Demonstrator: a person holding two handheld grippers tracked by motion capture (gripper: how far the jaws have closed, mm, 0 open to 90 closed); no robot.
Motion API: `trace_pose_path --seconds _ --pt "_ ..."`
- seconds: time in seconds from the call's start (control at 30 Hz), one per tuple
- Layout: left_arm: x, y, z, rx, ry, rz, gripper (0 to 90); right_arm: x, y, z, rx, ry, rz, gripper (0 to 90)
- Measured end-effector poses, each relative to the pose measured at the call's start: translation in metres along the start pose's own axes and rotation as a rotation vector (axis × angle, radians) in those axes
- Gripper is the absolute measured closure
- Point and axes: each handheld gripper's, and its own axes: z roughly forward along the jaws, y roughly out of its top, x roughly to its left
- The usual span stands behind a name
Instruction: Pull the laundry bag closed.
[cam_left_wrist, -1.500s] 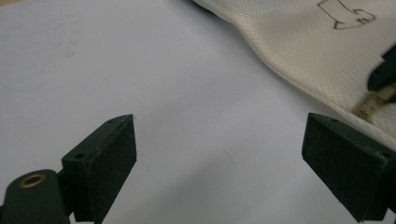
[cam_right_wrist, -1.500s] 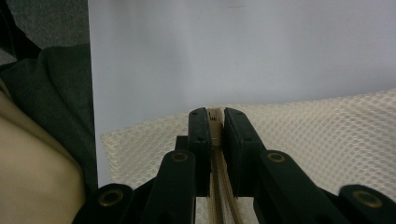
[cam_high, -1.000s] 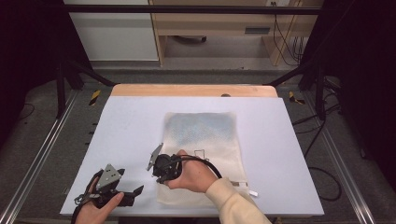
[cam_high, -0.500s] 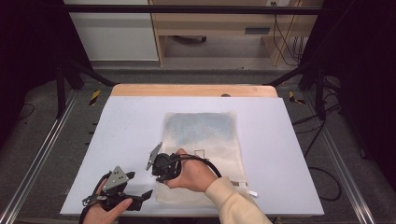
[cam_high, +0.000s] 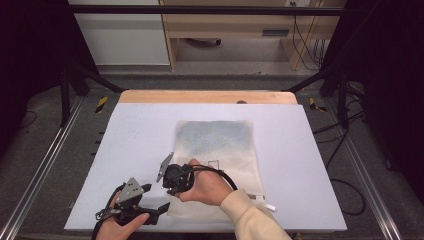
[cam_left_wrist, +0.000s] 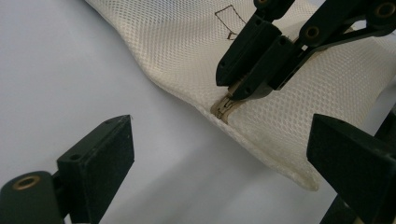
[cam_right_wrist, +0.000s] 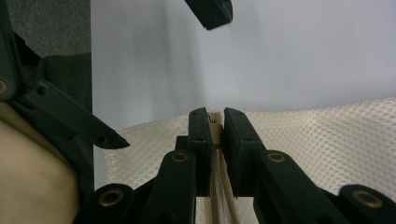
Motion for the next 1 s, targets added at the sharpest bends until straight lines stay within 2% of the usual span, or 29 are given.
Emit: trace_pose_path --seconds 0.07,0.13,0.2,0.43,0.6,0.7,0.83,0.87,0.9,1.0 --pt "-0.002 0.000 0.002 0.006 -0.030 -0.013 11.7 0.000 0.000 -0.002 -0.007 -0.003 -0.001 81.8" --pt "-0.003 0.000 0.004 0.010 -0.029 -0.010 13.1 0.000 0.000 -0.003 -0.005 -0.004 0.000 81.8" --pt "-0.003 -0.001 0.009 0.025 -0.038 -0.023 14.8 0.001 -0.001 -0.004 -0.010 -0.009 0.000 81.9" --pt "-0.004 0.000 0.019 0.048 -0.039 -0.017 17.7 0.002 -0.001 -0.005 -0.016 -0.008 -0.006 81.9" --pt "-0.001 -0.001 0.024 0.060 -0.058 -0.035 18.1 0.000 -0.001 -0.007 -0.029 -0.006 0.000 81.9" --pt "-0.001 0.000 0.026 0.054 -0.093 -0.052 20.4 0.000 -0.001 -0.010 -0.035 -0.012 0.000 81.9" --pt "0.000 0.000 0.028 0.048 -0.119 -0.065 22.3 0.000 0.000 -0.012 -0.036 -0.014 -0.002 82.0" --pt "0.000 0.000 0.030 0.045 -0.143 -0.078 25.2 0.000 0.000 -0.013 -0.038 -0.017 0.000 82.0" --pt "0.000 0.000 0.030 0.045 -0.143 -0.078 25.5 -0.001 0.000 -0.014 -0.038 -0.017 -0.002 81.9" --pt "0.001 0.001 0.033 0.052 -0.181 -0.082 30.0 -0.001 0.000 -0.015 -0.040 -0.015 -0.006 82.0"
